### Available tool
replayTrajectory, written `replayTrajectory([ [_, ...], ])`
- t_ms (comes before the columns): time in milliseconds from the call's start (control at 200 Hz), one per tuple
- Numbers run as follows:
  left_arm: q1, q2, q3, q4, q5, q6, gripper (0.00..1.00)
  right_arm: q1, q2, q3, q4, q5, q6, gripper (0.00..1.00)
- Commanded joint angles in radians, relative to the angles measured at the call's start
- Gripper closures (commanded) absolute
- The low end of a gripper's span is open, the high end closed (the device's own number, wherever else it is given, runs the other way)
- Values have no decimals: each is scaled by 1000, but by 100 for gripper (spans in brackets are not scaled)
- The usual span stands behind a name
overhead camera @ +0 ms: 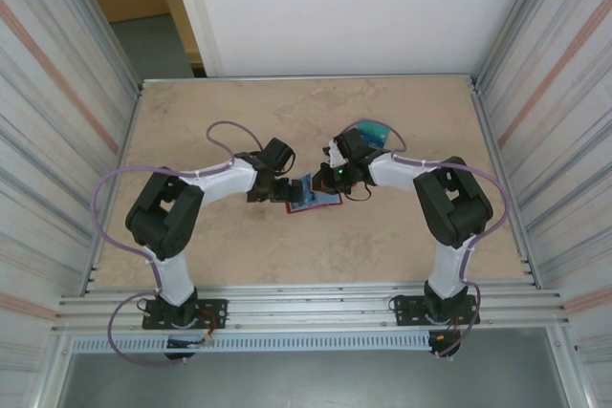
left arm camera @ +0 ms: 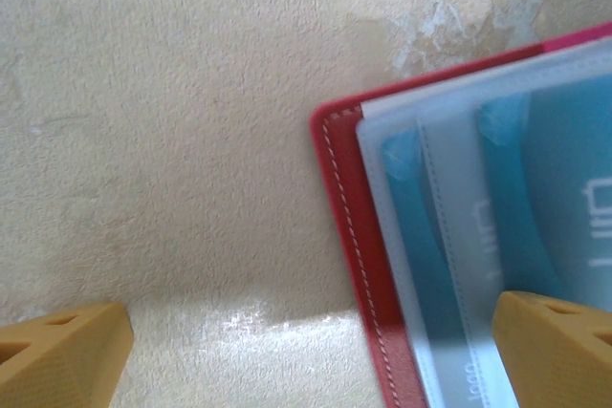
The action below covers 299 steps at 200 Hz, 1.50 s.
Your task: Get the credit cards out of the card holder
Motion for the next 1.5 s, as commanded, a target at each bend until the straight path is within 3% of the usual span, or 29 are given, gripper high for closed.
replayTrajectory([
  [0, 30, 23, -23, -36, -22, 7, 1, 4, -65, 33, -99, 70, -55, 100],
  [501, 53, 63, 10, -54, -37, 34, 1, -19, -122, 44, -193, 131, -88, 100],
  [992, 90, 153, 108, -63, -42, 89, 1, -103, -229, 168, -397, 282, -274, 100],
  [1278, 128, 199, 172, -62, -27, 125, 1, -185, -176, 363, -519, 443, -613, 100],
  [1493, 133, 228, 242, -70, 4, 133, 1, -265, -88, 444, -535, 444, -929, 100],
])
